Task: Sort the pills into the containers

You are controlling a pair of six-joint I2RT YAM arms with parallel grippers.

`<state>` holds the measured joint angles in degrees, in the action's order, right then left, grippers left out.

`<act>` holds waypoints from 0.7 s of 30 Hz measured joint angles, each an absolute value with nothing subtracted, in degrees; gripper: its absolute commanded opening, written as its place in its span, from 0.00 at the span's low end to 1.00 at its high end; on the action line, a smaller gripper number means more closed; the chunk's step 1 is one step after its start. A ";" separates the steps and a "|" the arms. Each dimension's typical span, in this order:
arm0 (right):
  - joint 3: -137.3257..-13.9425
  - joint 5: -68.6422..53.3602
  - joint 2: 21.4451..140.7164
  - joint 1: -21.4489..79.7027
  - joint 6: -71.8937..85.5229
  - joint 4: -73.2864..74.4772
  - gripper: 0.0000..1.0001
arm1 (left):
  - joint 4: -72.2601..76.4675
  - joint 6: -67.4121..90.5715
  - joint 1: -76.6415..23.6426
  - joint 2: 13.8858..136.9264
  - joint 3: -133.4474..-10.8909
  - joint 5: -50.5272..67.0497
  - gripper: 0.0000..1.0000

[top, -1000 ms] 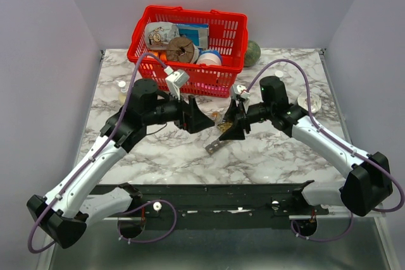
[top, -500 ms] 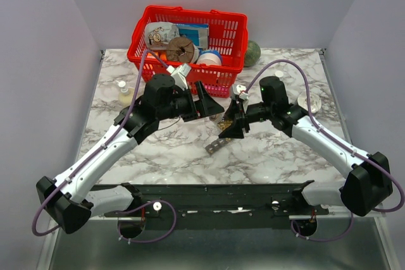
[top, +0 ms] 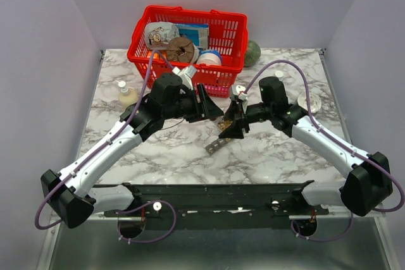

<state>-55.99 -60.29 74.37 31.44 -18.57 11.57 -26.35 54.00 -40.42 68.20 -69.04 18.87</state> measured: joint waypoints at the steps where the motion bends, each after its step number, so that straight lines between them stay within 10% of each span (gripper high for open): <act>1: -55.99 -60.25 74.37 31.46 -18.57 11.66 0.01 | -26.41 53.82 -40.49 68.20 -69.04 18.92 0.55; 8: -56.01 -60.01 74.37 31.46 -18.61 12.03 0.01 | -26.70 52.36 -40.62 68.31 -69.04 19.59 0.32; 21: -56.05 -59.13 74.37 31.44 -18.41 13.63 0.00 | -30.33 46.44 -42.61 71.24 -72.77 17.47 0.25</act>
<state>-56.05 -59.13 74.37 31.44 -18.41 13.63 -30.33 46.44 -42.61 71.24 -72.77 17.47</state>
